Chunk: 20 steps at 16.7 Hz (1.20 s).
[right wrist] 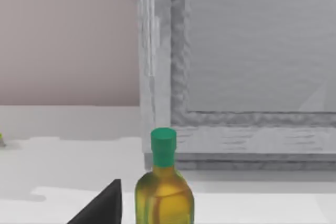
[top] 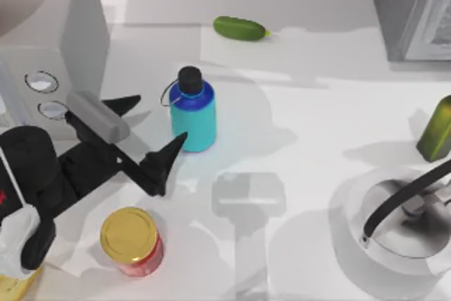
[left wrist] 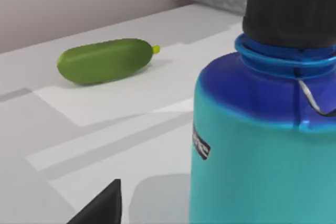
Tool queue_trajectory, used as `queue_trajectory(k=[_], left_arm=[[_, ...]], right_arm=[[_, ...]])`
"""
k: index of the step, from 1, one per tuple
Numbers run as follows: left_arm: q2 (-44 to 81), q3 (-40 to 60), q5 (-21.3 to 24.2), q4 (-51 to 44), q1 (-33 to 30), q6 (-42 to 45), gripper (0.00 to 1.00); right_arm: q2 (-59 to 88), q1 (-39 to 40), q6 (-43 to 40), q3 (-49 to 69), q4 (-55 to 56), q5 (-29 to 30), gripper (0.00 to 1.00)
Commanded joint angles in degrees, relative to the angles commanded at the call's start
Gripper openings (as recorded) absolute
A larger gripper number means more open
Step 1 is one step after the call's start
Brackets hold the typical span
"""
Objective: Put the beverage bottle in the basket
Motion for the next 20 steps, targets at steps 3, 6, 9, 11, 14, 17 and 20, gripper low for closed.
queue_trajectory(k=[3, 6, 9, 11, 14, 17, 20], left_arm=[[2.3, 0.0, 1.0, 2.1, -0.3, 0.0, 1.0], [2.3, 0.0, 1.0, 2.1, -0.3, 0.0, 1.0], [1.7, 0.2, 0.8, 1.1, -0.2, 0.1, 1.0], [0.6, 1.6, 0.5, -1.3, -0.7, 0.2, 1.0], [0.4, 5.7, -0.6, -5.3, -1.8, 0.0, 1.0], [3.1, 10.7, -2.3, -7.4, -3.7, -0.4, 1.0], [6.3, 14.1, -4.6, -7.4, -6.0, -0.8, 1.0]], right_arm=[[0.0, 0.0, 0.0, 0.0, 0.0, 0.0, 1.0], [0.0, 0.0, 0.0, 0.0, 0.0, 0.0, 1.0], [0.0, 0.0, 0.0, 0.0, 0.0, 0.0, 1.0], [0.0, 0.0, 0.0, 0.0, 0.0, 0.0, 1.0], [0.0, 0.0, 0.0, 0.0, 0.0, 0.0, 1.0], [0.0, 0.0, 0.0, 0.0, 0.0, 0.0, 1.0], [0.0, 0.0, 0.0, 0.0, 0.0, 0.0, 1.0]])
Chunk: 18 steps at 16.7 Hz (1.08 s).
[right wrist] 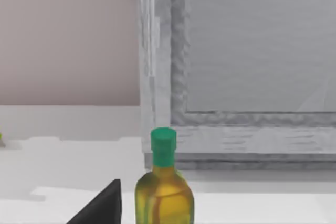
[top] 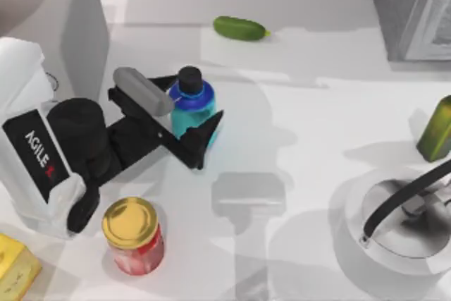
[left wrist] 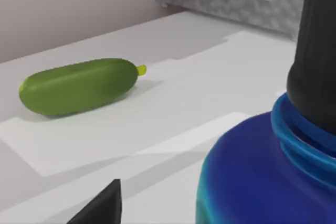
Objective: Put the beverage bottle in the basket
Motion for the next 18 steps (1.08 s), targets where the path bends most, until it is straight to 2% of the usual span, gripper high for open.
queue_trajectory(k=[6, 18], left_arm=[[1.0, 0.8, -1.0, 0.3, -1.0, -0.2, 1.0], [1.0, 0.8, -1.0, 0.3, -1.0, -0.2, 0.1]], right_arm=[[0.0, 0.0, 0.0, 0.0, 0.0, 0.0, 1.0], [0.0, 0.0, 0.0, 0.0, 0.0, 0.0, 1.0]])
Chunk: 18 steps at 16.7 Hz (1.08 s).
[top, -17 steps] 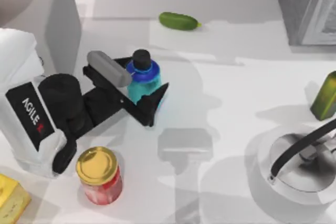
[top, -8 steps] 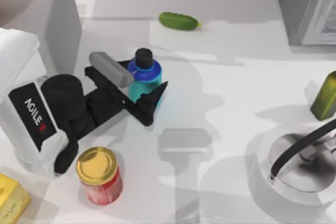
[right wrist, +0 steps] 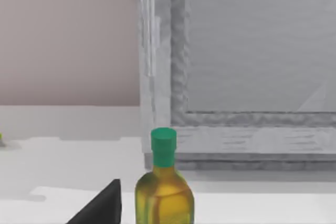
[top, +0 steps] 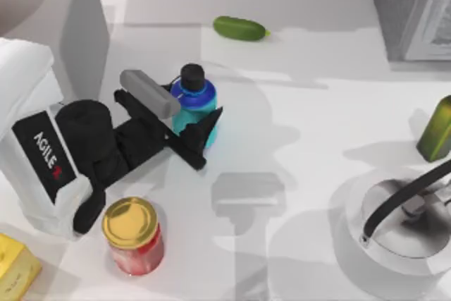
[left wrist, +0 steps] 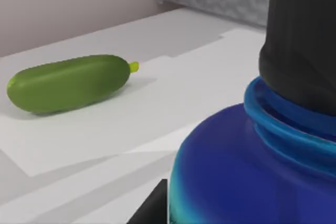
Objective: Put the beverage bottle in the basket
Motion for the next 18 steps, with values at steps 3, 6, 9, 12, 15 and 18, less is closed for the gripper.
queue_trajectory(k=[3, 6, 9, 12, 15, 18], left_arm=[[0.0, 0.0, 0.0, 0.0, 0.0, 0.0, 0.0], [0.0, 0.0, 0.0, 0.0, 0.0, 0.0, 0.0], [0.0, 0.0, 0.0, 0.0, 0.0, 0.0, 0.0], [-0.6, -0.2, 0.6, -0.6, 0.4, 0.4, 0.0], [-5.5, -0.8, 5.7, -6.0, 2.9, 3.3, 0.0], [-14.9, -1.6, 14.9, -16.9, 7.9, 8.6, 0.0]], right_arm=[[0.0, 0.0, 0.0, 0.0, 0.0, 0.0, 1.0], [0.0, 0.0, 0.0, 0.0, 0.0, 0.0, 1.0], [0.0, 0.0, 0.0, 0.0, 0.0, 0.0, 1.0], [0.0, 0.0, 0.0, 0.0, 0.0, 0.0, 1.0], [0.0, 0.0, 0.0, 0.0, 0.0, 0.0, 1.0], [0.0, 0.0, 0.0, 0.0, 0.0, 0.0, 1.0]])
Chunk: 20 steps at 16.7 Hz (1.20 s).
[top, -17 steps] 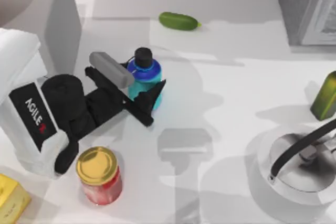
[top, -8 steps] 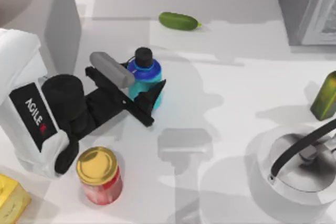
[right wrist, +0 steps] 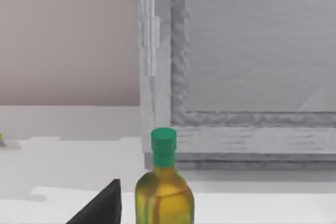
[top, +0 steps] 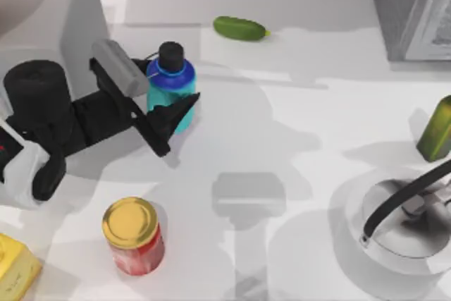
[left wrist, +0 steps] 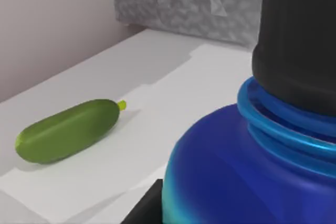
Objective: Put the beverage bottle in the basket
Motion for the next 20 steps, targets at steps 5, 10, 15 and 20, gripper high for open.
queue_trajectory(k=[5, 10, 15, 20], left_arm=[[-21.1, -0.8, 17.7, -29.9, 13.3, 12.7, 0.0], [-41.8, -1.1, 31.8, -66.6, 28.7, 26.9, 0.0], [-57.4, -1.8, 39.6, -96.3, 43.0, 38.9, 0.0], [-65.5, -1.8, 42.1, -111.5, 52.2, 45.8, 0.0]], right_arm=[[0.0, 0.0, 0.0, 0.0, 0.0, 0.0, 1.0], [0.0, 0.0, 0.0, 0.0, 0.0, 0.0, 1.0], [0.0, 0.0, 0.0, 0.0, 0.0, 0.0, 1.0], [0.0, 0.0, 0.0, 0.0, 0.0, 0.0, 1.0]])
